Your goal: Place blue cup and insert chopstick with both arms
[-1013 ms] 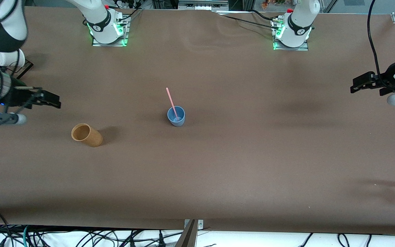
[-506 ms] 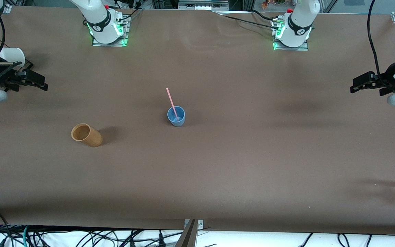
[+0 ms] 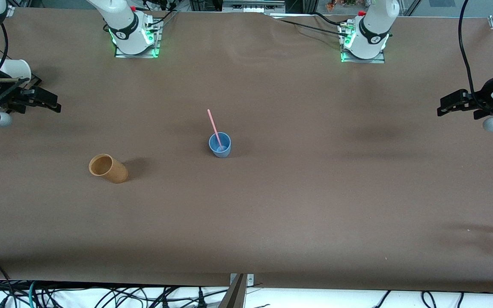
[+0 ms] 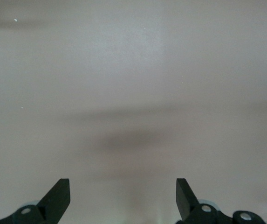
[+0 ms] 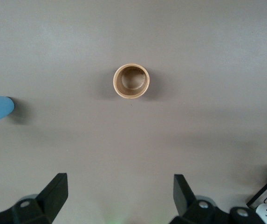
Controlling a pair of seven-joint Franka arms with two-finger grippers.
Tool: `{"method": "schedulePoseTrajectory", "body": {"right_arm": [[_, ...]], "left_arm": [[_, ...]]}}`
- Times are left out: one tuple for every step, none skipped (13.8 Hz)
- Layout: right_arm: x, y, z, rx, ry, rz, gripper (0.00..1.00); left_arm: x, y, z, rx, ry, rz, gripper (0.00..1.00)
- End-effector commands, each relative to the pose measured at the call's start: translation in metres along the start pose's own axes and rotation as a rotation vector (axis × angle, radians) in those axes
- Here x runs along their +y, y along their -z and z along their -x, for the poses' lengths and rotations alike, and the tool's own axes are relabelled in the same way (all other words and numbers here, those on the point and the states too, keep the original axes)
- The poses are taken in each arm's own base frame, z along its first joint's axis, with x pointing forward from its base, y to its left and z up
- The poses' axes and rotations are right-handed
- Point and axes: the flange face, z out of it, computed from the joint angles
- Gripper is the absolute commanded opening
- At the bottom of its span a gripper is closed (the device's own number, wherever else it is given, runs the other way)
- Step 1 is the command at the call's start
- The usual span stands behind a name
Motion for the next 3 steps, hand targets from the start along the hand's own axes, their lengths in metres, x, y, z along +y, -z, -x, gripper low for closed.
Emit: {"method": "schedulePoseTrajectory", "body": {"right_arm": [[0.0005, 0.0034, 0.0074, 0.008, 0.012, 0.01, 1.0], [0.0006, 0.0046, 0.0069, 0.014, 0.01, 0.012, 1.0], [-0.0017, 0.0048, 0.0065, 0.017, 0.015, 0.014, 1.0]], "left_arm": [[0.001, 0.004, -0.0014, 0.009, -0.021, -0.01, 1.0], [0.001, 0.0033, -0.0014, 0.007, -0.021, -0.01, 1.0], [0.001, 0.0033, -0.0014, 0.007, -0.021, -0.01, 1.0]]}}
